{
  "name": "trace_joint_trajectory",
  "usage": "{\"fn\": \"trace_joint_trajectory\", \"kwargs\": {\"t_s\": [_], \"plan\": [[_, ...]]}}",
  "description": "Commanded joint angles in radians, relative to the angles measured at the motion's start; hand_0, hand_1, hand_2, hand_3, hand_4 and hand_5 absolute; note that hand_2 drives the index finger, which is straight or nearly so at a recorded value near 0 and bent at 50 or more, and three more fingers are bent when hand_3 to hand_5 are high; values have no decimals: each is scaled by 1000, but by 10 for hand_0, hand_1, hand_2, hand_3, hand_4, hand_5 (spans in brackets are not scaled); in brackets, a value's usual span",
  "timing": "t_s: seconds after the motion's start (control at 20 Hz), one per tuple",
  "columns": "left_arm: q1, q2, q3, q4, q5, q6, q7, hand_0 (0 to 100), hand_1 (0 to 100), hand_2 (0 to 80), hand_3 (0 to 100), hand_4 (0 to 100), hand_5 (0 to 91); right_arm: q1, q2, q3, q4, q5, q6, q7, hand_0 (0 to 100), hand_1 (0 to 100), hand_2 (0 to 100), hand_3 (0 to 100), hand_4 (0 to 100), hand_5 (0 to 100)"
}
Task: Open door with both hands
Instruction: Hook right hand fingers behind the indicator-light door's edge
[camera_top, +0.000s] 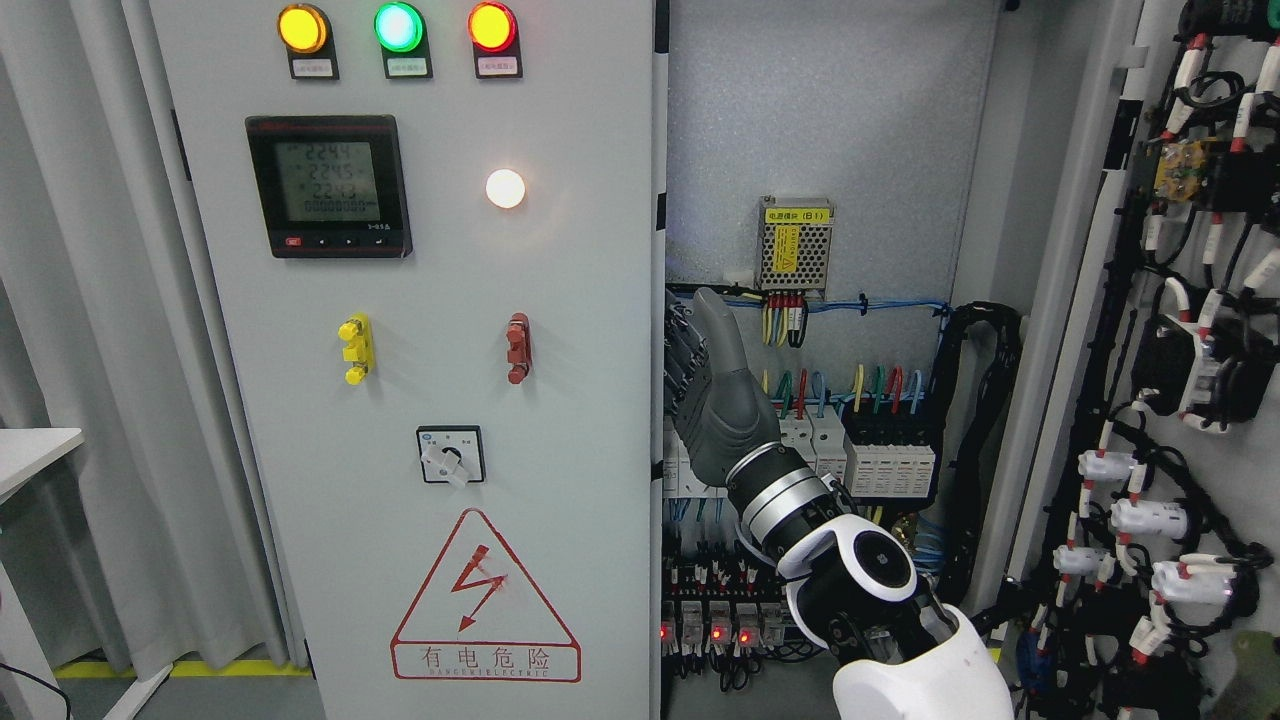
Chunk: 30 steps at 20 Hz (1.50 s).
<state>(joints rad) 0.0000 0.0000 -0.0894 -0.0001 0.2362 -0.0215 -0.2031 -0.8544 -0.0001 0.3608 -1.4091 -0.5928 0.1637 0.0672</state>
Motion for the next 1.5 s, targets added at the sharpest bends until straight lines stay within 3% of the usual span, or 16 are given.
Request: {"fn": "trace_joint_trajectory", "kwargs": {"t_s": [0.0,0.2,0.35,1.45], "plan": [[-20,21,0,-6,0,0,1,295,0,27,26,38,0,-3,0,-16,5,-10,0,14,219,0,0,0,0,0],[-20,21,0,-6,0,0,1,295,0,27,26,38,0,-3,0,-22,5,-10,0,19,218,0,0,0,0,0],[-20,21,0,-6,0,0,1,295,0,27,27,39,0,-9,0,-22,5,-12,2,60,219,0,0,0,0,0],[-48,20,0,-6,0,0,1,295,0,27,27,37,0,-9,0,-26,-5,-30,28,66,218,0,0,0,0,0]]}}
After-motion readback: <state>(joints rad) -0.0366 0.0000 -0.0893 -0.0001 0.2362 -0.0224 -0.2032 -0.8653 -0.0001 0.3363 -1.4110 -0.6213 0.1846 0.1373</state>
